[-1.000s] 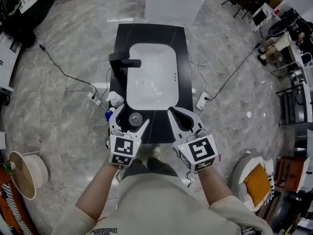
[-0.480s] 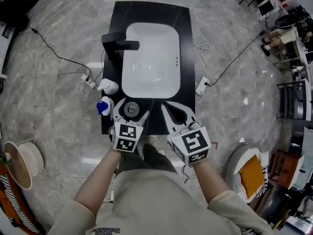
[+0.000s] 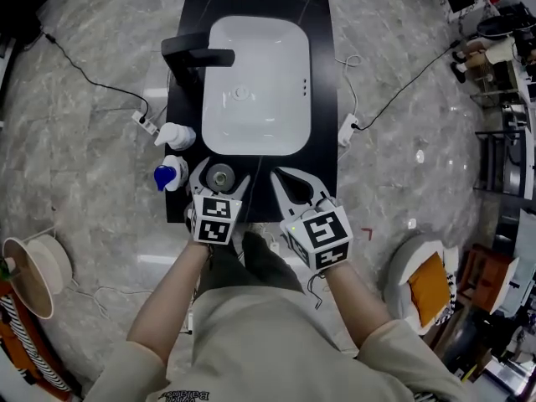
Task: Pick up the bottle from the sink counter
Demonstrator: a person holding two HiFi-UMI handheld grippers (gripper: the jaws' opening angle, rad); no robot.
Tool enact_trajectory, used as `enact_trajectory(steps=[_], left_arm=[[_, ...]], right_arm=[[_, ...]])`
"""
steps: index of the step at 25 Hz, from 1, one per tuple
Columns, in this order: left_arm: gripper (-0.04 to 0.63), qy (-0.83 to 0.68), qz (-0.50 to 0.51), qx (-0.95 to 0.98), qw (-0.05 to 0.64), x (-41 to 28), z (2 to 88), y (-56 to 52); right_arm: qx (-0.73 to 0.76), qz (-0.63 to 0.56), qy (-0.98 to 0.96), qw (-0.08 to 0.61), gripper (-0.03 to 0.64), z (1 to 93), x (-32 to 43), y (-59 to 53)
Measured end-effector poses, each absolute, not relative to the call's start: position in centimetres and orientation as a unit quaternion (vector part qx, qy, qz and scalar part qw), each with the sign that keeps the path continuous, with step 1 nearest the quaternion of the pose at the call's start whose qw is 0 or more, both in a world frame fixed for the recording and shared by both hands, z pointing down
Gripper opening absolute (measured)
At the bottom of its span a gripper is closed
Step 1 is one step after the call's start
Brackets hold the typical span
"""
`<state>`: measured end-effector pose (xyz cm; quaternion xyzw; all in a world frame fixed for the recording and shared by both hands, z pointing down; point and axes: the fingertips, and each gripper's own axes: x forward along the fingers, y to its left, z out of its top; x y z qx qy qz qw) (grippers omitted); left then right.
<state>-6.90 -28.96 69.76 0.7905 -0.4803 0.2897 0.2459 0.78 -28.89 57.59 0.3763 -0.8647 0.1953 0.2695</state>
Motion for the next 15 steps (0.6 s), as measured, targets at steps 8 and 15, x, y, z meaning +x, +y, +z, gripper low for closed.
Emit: enact_trajectory(steps=[8,15], left_arm=[[0.373,-0.484,0.311,0.782,0.24,-7.1,72.4,-29.2],[0.347,-0.48,0.319,0.783,0.233,-6.8,72.3,-29.0]], right_arm=[[0.37,0.202,-0.862,0.281,-0.003,59.2,0.9,-28.2],[0.367,0.202,-0.863,0.283,-0.003,59.4,0.7,-28.1]])
